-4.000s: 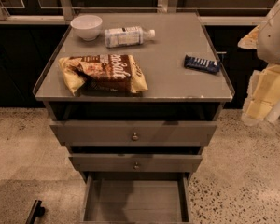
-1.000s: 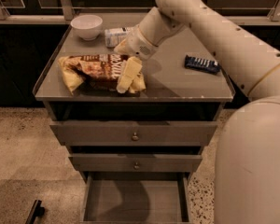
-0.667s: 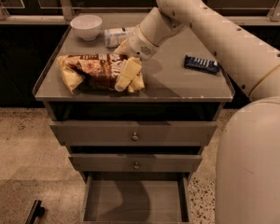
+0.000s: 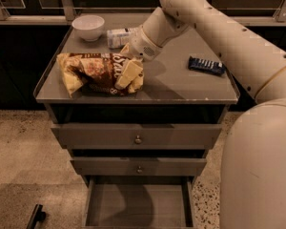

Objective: Place brown chip bag into bottom drawer

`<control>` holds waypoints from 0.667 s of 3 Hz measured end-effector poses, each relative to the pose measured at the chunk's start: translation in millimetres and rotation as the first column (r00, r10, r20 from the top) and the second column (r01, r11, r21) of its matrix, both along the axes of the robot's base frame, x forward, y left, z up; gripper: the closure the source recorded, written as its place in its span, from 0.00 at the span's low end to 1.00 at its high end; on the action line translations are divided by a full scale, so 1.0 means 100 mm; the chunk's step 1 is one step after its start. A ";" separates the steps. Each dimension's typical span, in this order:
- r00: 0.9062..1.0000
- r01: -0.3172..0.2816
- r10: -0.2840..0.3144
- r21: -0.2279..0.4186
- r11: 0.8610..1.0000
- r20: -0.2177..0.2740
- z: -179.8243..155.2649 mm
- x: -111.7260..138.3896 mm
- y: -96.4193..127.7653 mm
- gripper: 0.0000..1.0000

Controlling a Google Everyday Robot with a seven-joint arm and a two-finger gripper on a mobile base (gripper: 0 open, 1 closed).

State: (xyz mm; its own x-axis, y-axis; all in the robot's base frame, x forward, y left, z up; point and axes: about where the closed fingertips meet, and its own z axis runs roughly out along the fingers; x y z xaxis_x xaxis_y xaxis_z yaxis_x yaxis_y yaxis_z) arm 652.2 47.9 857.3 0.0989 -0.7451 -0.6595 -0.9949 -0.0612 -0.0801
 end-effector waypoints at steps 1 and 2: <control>1.000 0.000 0.000 0.000 1.000 0.000 0.00 0.00 0.00 0.89; 1.000 -0.002 0.002 -0.001 1.000 -0.001 -0.07 -0.21 0.00 1.00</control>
Offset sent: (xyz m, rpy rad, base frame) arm -0.0837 -0.0048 -0.0261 -0.0048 -0.0023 0.0002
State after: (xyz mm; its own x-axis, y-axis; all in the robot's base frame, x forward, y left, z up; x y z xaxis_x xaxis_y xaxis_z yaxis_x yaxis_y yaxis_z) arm 631.2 47.9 849.9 0.0997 -0.7458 -0.6587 -0.9949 -0.0629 -0.0793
